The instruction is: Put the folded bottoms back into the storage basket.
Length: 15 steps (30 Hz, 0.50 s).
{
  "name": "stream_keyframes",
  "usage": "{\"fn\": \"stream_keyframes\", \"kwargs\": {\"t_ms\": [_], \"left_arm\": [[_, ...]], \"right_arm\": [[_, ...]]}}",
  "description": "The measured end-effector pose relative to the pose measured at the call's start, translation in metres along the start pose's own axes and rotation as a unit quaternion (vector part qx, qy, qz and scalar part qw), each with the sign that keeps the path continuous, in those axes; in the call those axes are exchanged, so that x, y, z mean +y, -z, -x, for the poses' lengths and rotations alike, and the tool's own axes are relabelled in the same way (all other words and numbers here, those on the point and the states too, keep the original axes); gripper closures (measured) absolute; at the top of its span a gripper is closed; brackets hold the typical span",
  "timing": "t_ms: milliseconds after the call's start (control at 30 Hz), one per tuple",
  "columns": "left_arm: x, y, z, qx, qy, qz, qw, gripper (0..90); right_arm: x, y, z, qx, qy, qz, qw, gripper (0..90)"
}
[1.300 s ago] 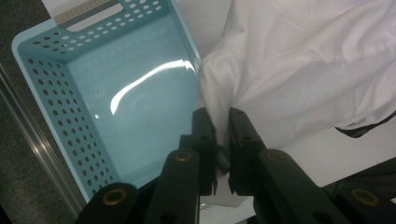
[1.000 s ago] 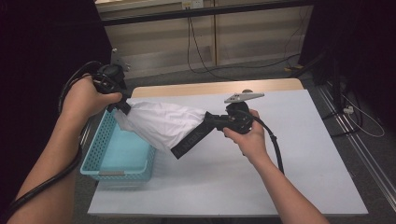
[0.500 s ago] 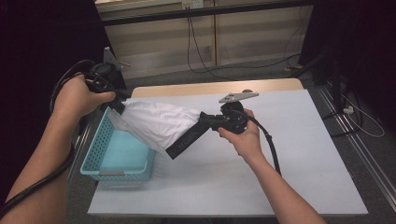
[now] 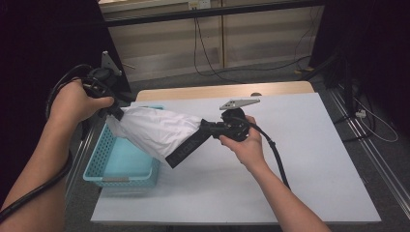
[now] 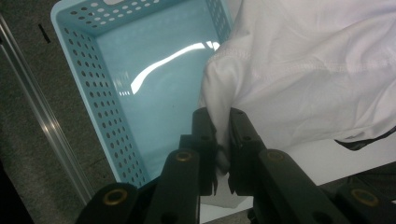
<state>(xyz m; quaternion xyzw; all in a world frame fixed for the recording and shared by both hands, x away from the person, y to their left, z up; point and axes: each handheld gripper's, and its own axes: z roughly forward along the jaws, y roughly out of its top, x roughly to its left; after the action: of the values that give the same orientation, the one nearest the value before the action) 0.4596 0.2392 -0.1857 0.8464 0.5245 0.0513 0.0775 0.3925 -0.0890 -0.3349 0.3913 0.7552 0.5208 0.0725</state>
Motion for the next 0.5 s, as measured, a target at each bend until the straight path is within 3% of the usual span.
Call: {"fn": "stream_keyframes", "kwargs": {"t_ms": [500], "left_arm": [[-0.008,0.003,-0.014,0.004,0.013,-0.004,0.9999,83.4]], "right_arm": [[0.003,-0.016,-0.005,0.015,-0.002,-0.002,0.9999,78.1]]}}
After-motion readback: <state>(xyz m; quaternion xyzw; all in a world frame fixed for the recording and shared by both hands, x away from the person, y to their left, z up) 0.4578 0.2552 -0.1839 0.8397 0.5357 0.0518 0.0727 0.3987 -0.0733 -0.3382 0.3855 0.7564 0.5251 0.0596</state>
